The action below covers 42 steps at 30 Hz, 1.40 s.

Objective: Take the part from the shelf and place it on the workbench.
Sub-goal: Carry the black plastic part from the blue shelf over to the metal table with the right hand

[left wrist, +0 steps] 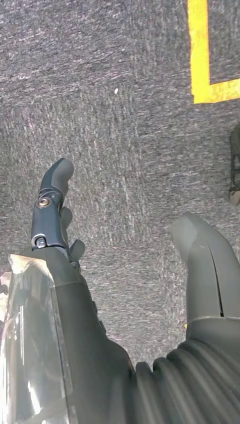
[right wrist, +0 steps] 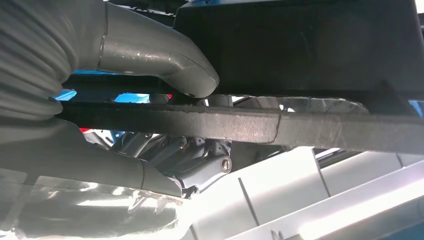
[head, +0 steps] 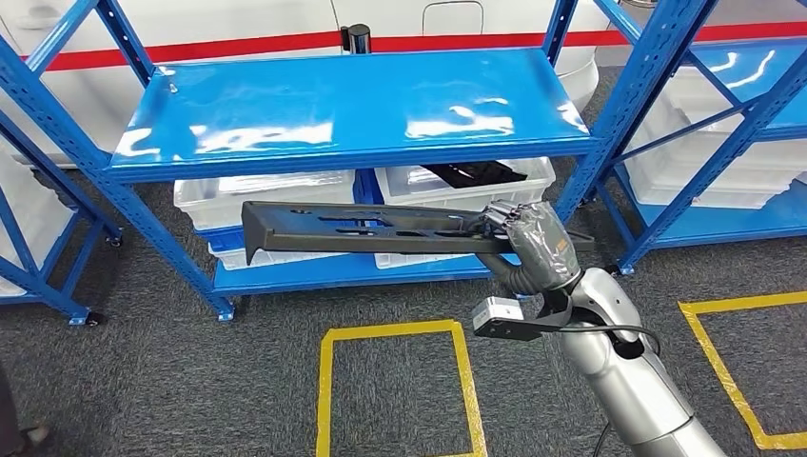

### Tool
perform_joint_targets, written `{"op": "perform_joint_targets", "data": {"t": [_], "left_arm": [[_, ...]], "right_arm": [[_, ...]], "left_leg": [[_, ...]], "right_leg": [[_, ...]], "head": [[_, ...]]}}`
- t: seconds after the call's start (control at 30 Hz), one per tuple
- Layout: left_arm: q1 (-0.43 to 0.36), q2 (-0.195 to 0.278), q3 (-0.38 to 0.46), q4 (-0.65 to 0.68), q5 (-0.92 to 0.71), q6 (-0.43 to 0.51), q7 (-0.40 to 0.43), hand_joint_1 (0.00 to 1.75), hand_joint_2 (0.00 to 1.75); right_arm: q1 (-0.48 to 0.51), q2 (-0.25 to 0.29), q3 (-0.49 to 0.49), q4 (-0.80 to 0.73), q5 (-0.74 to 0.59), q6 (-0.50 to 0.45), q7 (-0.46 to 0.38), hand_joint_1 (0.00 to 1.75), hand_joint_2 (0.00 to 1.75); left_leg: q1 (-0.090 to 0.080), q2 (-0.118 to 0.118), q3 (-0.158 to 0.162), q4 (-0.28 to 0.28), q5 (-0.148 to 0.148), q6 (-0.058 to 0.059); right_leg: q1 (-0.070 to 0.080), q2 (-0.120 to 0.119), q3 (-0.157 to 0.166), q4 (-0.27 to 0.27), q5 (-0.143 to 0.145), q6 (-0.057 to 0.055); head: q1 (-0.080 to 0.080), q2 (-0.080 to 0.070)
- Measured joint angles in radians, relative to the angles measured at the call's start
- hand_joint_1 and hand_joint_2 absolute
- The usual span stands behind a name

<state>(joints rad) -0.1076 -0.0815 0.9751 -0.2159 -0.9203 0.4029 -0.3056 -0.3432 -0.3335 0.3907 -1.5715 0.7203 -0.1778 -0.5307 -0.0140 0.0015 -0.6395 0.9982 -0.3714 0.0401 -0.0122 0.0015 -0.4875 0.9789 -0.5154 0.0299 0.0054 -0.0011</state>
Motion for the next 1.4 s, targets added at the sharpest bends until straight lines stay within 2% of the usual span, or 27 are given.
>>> {"op": "perform_joint_targets", "data": {"t": [0.07,0.13,0.2,0.23,0.27,0.3,0.37,0.43,0.5,0.57,0.63,0.7,0.73,0.77,0.8,0.83,0.9,0.93,1.0,1.03,1.07,1.13,1.2,1.23,1.27,1.3,1.4], "left_arm": [[0.001,0.001,0.000,0.000,0.000,0.000,0.000,0.00,1.75],[0.001,0.003,0.000,0.000,0.000,0.001,0.000,0.00,1.75],[0.001,0.002,0.000,0.000,0.000,0.001,0.000,0.00,1.75],[0.001,0.002,0.000,0.000,0.000,0.001,0.000,0.00,1.75],[0.001,0.002,0.000,0.000,0.000,0.001,0.000,0.00,1.75],[0.001,0.002,0.000,0.000,0.000,0.001,0.000,0.00,1.75],[0.000,0.003,0.000,0.000,0.000,0.001,0.000,0.00,1.75],[0.000,0.003,0.000,0.000,0.000,0.001,0.000,0.00,1.75],[0.001,0.004,0.000,0.000,0.001,0.001,0.001,0.00,1.75],[0.001,0.004,0.001,0.000,0.003,0.001,0.001,0.00,1.75],[0.000,0.003,0.001,0.000,0.004,0.001,0.001,0.00,1.75],[0.002,0.004,0.001,0.000,0.006,0.001,0.000,0.00,1.75],[0.002,0.004,0.001,0.000,0.007,0.001,0.000,0.00,1.75],[0.003,0.004,0.001,0.000,0.008,0.001,0.000,0.00,1.75],[0.003,0.003,0.001,0.000,0.008,0.001,-0.001,0.00,1.75],[0.003,0.003,0.001,0.000,0.008,0.001,-0.001,0.00,1.75],[0.003,0.003,0.001,0.000,0.008,0.001,-0.002,0.00,1.75],[0.003,0.003,0.002,0.000,0.008,0.001,-0.002,0.00,1.75],[0.004,0.003,0.002,0.000,0.008,0.000,-0.002,0.00,1.75],[0.005,0.005,0.002,0.000,0.008,0.000,-0.002,0.00,1.75],[0.006,0.006,0.004,0.000,0.008,0.000,-0.002,0.00,1.75],[0.007,0.007,0.006,0.000,0.009,0.001,-0.002,0.00,1.75],[0.007,0.007,0.008,0.000,0.009,0.001,-0.002,0.00,1.75],[0.007,0.007,0.010,0.000,0.009,0.001,-0.002,0.00,1.75],[0.008,0.007,0.011,0.000,0.009,0.001,-0.002,0.00,1.75],[0.008,0.007,0.013,0.000,0.010,0.001,-0.003,0.00,1.75],[0.006,0.010,0.017,0.000,0.010,0.001,-0.004,0.00,1.75]], "right_arm": [[0.000,0.003,-0.002,0.000,0.002,-0.003,0.000,1.75,1.75],[-0.001,0.009,-0.002,0.000,0.007,-0.005,0.002,1.75,1.75],[0.000,0.016,-0.002,0.000,0.017,-0.008,0.006,1.75,1.75],[0.000,0.020,-0.002,0.000,0.022,-0.008,0.009,1.75,1.75],[0.000,0.023,-0.002,0.000,0.027,-0.009,0.012,1.75,1.75],[0.000,0.027,-0.002,0.000,0.031,-0.009,0.016,1.75,1.75],[0.000,0.034,-0.002,-0.003,0.037,-0.009,0.022,1.75,1.75],[-0.001,0.040,-0.003,-0.007,0.041,-0.009,0.027,1.75,1.75],[-0.002,0.047,-0.004,-0.010,0.046,-0.009,0.028,1.75,1.75],[-0.002,0.052,-0.005,-0.011,0.051,-0.009,0.028,1.75,1.75],[-0.003,0.054,-0.006,-0.012,0.052,-0.009,0.028,1.75,1.75],[-0.001,0.056,-0.008,-0.013,0.054,-0.009,0.028,1.75,1.75],[0.000,0.057,-0.009,-0.013,0.054,-0.009,0.028,1.75,1.75],[0.001,0.058,-0.010,-0.013,0.055,-0.009,0.028,1.75,1.75],[0.001,0.059,-0.010,-0.013,0.056,-0.008,0.028,1.75,1.75],[0.001,0.060,-0.012,-0.013,0.057,-0.008,0.028,1.75,1.75],[0.001,0.064,-0.017,-0.013,0.059,-0.007,0.028,1.75,1.75],[0.002,0.065,-0.019,-0.014,0.061,-0.006,0.028,1.75,1.75],[0.004,0.068,-0.022,-0.014,0.063,-0.006,0.027,1.75,1.75],[0.004,0.070,-0.022,-0.014,0.065,-0.006,0.026,1.75,1.75],[0.005,0.072,-0.023,-0.014,0.066,-0.005,0.025,1.75,1.75],[0.006,0.077,-0.023,-0.015,0.068,-0.003,0.023,1.75,1.75],[0.008,0.081,-0.024,-0.016,0.069,0.000,0.021,1.75,1.75],[0.010,0.082,-0.024,-0.016,0.069,0.002,0.021,1.75,1.75],[0.012,0.082,-0.024,-0.016,0.070,0.003,0.021,1.75,1.75],[0.013,0.082,-0.025,-0.016,0.070,0.004,0.020,1.75,1.75],[0.013,0.083,-0.029,-0.016,0.070,0.005,0.019,1.75,1.75]], "left_leg": [[0.004,-0.003,-0.015,0.019,-0.023,-0.011],[0.013,-0.005,-0.049,0.108,-0.109,-0.025],[0.023,-0.005,-0.087,0.244,-0.191,-0.038],[0.027,-0.004,-0.092,0.286,-0.204,-0.044],[0.032,-0.004,-0.078,0.290,-0.197,-0.048],[0.035,-0.004,-0.043,0.252,-0.176,-0.050],[0.038,-0.005,0.063,0.103,-0.138,-0.047],[0.035,-0.008,0.124,0.009,-0.124,-0.037],[0.028,-0.008,0.122,-0.002,-0.117,-0.023],[0.027,-0.003,0.114,-0.015,-0.100,-0.004],[0.026,0.001,0.098,-0.025,-0.077,0.015],[0.022,0.002,0.074,-0.024,-0.060,0.022],[0.020,0.002,0.061,-0.023,-0.051,0.023],[0.018,0.002,0.049,-0.021,-0.043,0.022],[0.017,0.002,0.036,-0.017,-0.035,0.020],[0.017,0.002,0.025,-0.013,-0.029,0.017],[0.015,0.001,0.007,-0.001,-0.019,0.008],[0.013,0.001,0.002,0.003,-0.014,0.002],[0.010,0.001,-0.002,0.006,-0.003,-0.007],[0.011,0.000,-0.005,0.008,-0.001,-0.012],[0.013,-0.001,-0.012,0.016,-0.013,-0.016],[0.020,-0.003,-0.042,0.087,-0.085,-0.028],[0.024,-0.004,-0.086,0.225,-0.178,-0.040],[0.026,-0.004,-0.099,0.283,-0.202,-0.043],[0.028,-0.004,-0.095,0.307,-0.205,-0.045],[0.029,-0.004,-0.071,0.290,-0.190,-0.045],[0.030,-0.006,0.080,0.083,-0.134,-0.034]], "right_leg": [[-0.011,-0.002,-0.010,-0.004,0.014,-0.020],[-0.019,-0.005,-0.024,-0.005,0.035,-0.038],[-0.018,-0.005,-0.047,-0.003,0.053,-0.040],[-0.017,-0.005,-0.058,-0.001,0.060,-0.037],[-0.018,-0.005,-0.068,0.001,0.067,-0.034],[-0.018,-0.005,-0.077,0.003,0.072,-0.031],[-0.018,-0.004,-0.088,0.007,0.081,-0.022],[-0.015,-0.004,-0.093,0.008,0.091,-0.008],[-0.014,-0.004,-0.098,0.004,0.103,0.010],[-0.013,-0.004,-0.112,0.017,0.094,0.017],[-0.012,-0.004,-0.149,0.099,0.030,0.007],[-0.013,-0.004,-0.194,0.235,-0.046,0.001],[-0.013,-0.004,-0.204,0.284,-0.062,0.006],[-0.013,-0.004,-0.196,0.300,-0.061,0.014],[-0.013,-0.004,-0.167,0.273,-0.043,0.024],[-0.013,-0.004,-0.120,0.212,-0.020,0.031],[-0.008,-0.004,-0.021,0.065,-0.004,0.027],[-0.004,-0.003,0.004,0.021,-0.006,0.020],[0.005,-0.001,0.006,0.002,-0.007,0.006],[-0.001,-0.002,-0.002,0.001,-0.002,-0.002],[-0.007,-0.003,-0.006,0.002,0.005,-0.013],[-0.015,-0.006,-0.020,0.001,0.025,-0.034],[-0.012,-0.007,-0.042,0.002,0.044,-0.042],[-0.011,-0.007,-0.053,0.003,0.052,-0.042],[-0.011,-0.007,-0.063,0.004,0.059,-0.040],[-0.010,-0.006,-0.072,0.004,0.065,-0.037],[-0.008,-0.005,-0.088,0.007,0.081,-0.024]], "head": [[0.000,0.000],[-0.003,0.000],[-0.006,0.000],[-0.006,0.000],[-0.006,0.000],[-0.006,0.000],[-0.006,0.000],[-0.004,0.000],[-0.002,0.000],[-0.002,0.000],[0.000,0.000],[0.001,0.000],[0.002,0.000],[0.002,0.000],[0.002,0.000],[0.002,0.000],[0.001,0.000],[0.002,0.000],[0.001,0.000],[0.002,0.000],[0.000,0.000],[-0.002,0.000],[-0.003,0.000],[-0.003,0.000],[-0.003,0.000],[-0.003,0.000],[-0.003,0.000]]}}
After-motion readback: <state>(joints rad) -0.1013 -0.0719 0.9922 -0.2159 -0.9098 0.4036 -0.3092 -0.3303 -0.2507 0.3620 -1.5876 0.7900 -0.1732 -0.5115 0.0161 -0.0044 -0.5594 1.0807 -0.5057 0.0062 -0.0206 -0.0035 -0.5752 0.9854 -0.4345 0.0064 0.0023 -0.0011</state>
